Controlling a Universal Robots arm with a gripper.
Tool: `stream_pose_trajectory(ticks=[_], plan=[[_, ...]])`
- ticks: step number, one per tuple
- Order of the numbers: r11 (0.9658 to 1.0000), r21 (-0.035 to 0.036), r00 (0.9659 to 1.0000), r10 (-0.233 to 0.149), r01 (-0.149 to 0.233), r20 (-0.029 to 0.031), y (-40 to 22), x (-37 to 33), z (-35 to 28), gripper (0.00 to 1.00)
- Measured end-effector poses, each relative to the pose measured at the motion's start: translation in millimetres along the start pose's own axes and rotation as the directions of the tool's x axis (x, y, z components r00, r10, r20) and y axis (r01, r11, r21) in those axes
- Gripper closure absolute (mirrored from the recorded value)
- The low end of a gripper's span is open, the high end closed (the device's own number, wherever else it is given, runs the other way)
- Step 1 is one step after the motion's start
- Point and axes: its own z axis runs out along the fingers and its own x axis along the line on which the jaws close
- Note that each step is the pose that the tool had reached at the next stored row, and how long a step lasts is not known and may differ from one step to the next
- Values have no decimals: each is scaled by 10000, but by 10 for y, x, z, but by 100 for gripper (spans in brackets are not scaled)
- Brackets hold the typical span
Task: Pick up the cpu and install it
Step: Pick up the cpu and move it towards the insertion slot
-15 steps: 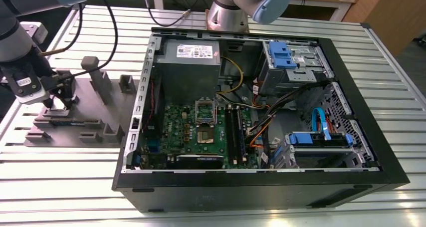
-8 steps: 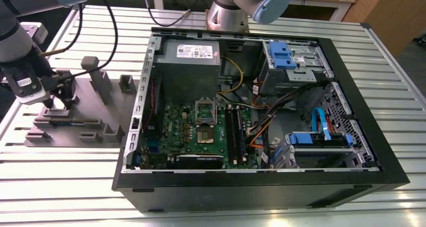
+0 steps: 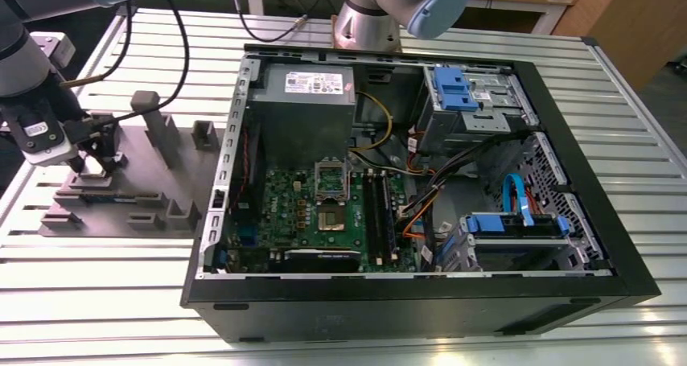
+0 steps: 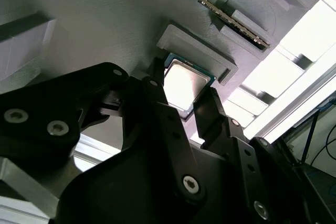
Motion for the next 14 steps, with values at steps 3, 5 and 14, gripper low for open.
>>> stream_pose_trajectory(ticks=[3, 5, 14], plan=[[10000, -1, 10000, 0, 0, 2, 0, 0, -1, 53], [10000, 0, 10000, 0, 0, 0, 1, 0, -21, 53], [10000, 0, 10000, 0, 0, 0, 1, 0, -31, 53]])
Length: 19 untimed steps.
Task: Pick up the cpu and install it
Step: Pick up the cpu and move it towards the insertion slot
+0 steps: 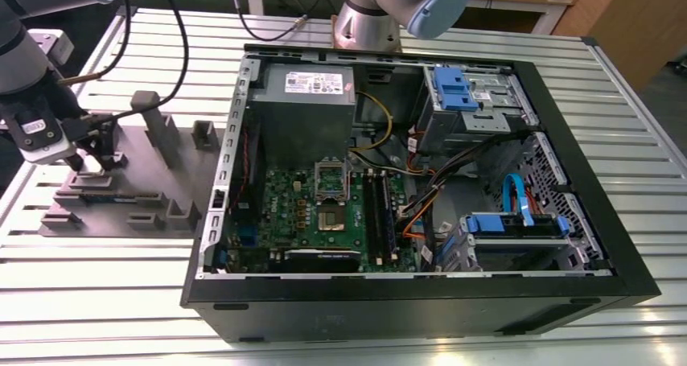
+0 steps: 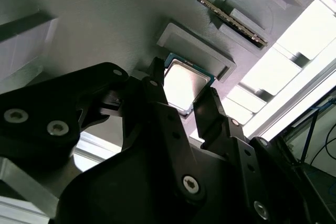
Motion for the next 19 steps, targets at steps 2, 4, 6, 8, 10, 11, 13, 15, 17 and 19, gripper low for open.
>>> stream_pose_trajectory(ticks=[2, 4, 6, 8, 10, 11, 13, 15, 17, 19], plan=[[10000, 0, 10000, 0, 0, -1, 0, 0, -5, 53], [10000, 0, 10000, 0, 0, 0, 0, 0, -8, 53], [10000, 0, 10000, 0, 0, -1, 1, 0, -12, 53], [10000, 0, 10000, 0, 0, 0, 1, 0, -16, 53], [10000, 1, 10000, 0, 0, -1, 1, 0, -22, 53], [10000, 0, 10000, -1, 1, -1, 1, 0, -24, 53], [10000, 0, 10000, 0, 0, 1, 1, 0, -26, 53], [10000, 0, 10000, 0, 0, 0, 1, 0, -30, 53], [10000, -1, 10000, 0, 0, 1, 2, 0, -31, 53], [10000, 0, 10000, 0, 0, -1, 2, 0, -34, 53]])
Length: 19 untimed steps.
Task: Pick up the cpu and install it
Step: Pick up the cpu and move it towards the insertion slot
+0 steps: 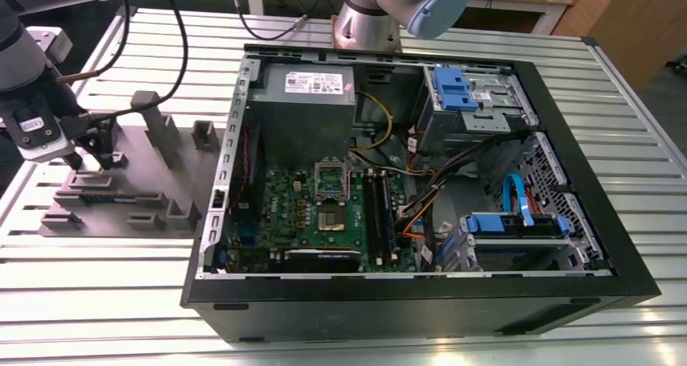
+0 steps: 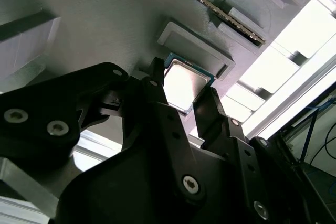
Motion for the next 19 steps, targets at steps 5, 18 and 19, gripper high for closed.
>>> stream_pose_trajectory(ticks=[5, 18, 19], plan=[[10000, 63, 10000, -1, 1, -1, 5, 0, -2, 53], [9999, 139, 10000, 1, -1, 0, 23, 9, -2, 53], [9999, 145, 10000, 1, -1, 0, 25, 11, -1, 53]])
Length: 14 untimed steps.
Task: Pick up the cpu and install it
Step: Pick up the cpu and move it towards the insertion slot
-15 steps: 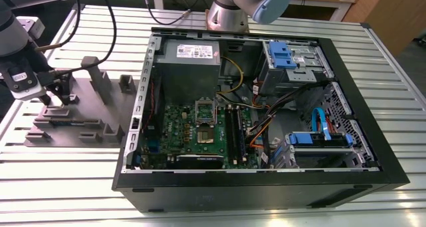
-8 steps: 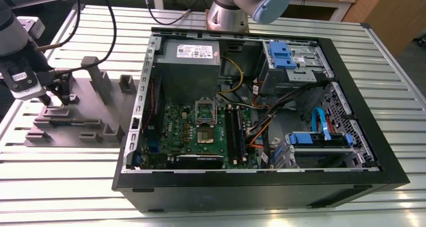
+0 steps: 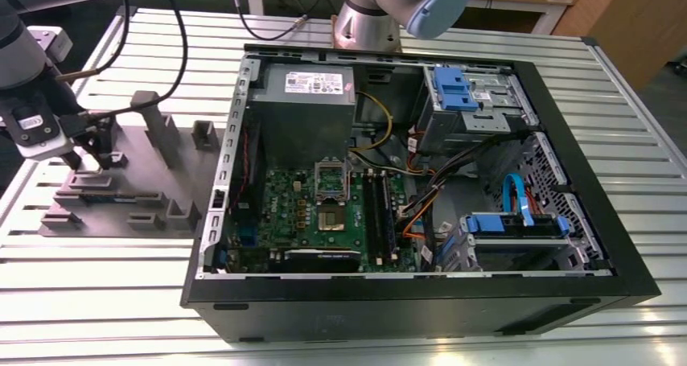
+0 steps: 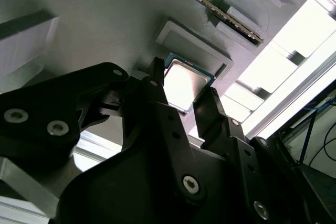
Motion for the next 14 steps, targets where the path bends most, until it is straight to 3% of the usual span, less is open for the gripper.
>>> stream_pose_trajectory(ticks=[14], plan=[[9998, 186, 10000, 20, -20, -1, 39, 18, -1, 53]])
